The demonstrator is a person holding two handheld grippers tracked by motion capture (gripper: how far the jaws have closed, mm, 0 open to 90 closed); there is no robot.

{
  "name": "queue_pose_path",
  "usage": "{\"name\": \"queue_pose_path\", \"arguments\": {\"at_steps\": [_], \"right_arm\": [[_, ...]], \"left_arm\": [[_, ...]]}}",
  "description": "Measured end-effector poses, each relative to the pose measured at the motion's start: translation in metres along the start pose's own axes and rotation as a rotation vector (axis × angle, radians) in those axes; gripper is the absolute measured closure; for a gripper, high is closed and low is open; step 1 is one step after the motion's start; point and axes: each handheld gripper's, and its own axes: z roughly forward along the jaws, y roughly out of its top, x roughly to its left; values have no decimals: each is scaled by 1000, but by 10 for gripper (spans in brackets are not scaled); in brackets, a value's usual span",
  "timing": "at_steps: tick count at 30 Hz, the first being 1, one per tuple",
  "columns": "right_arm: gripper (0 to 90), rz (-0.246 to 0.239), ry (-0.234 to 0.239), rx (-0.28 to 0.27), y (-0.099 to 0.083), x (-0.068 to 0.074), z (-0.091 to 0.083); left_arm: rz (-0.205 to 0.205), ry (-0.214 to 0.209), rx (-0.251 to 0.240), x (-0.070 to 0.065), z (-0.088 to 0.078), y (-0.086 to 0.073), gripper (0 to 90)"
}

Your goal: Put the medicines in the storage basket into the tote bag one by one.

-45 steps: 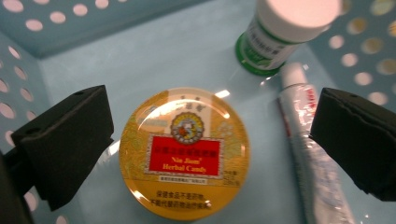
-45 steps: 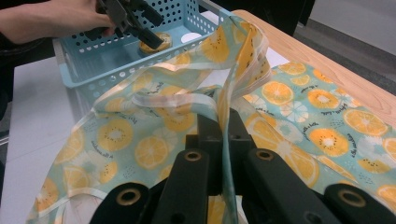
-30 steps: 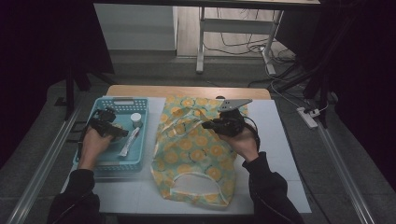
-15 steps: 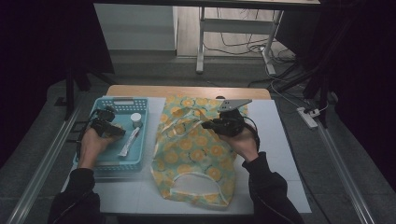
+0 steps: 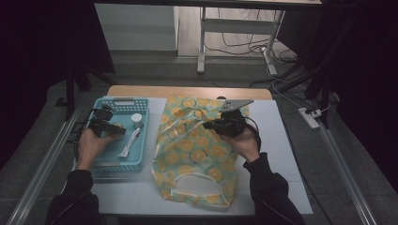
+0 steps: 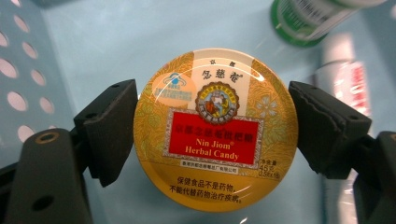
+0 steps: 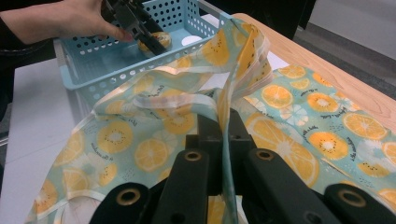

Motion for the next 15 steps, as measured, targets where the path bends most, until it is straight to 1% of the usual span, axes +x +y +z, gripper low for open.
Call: {"name": "queue_pose_path", "arguments": {"at_steps": [1,5,7,12,15], "right_arm": [[894,0,0,0,0,0,0],[894,0,-3,1,0,0,0],[894,1,-4,-3,0,0,0],[894,3,-8,-6,0,-1,-1],[894,5,-9,-8,-1,-2,-1]], "left_arm": [[-1,-9,-9,0,-1,0,207],[18,-13,-38,-2,-7,1,207],[26,-18,-61,-5,-12,0,207],[58,-33,-113,-14,-26,-1,207],[79,-55,-138,-20,-34,-2,207]]}}
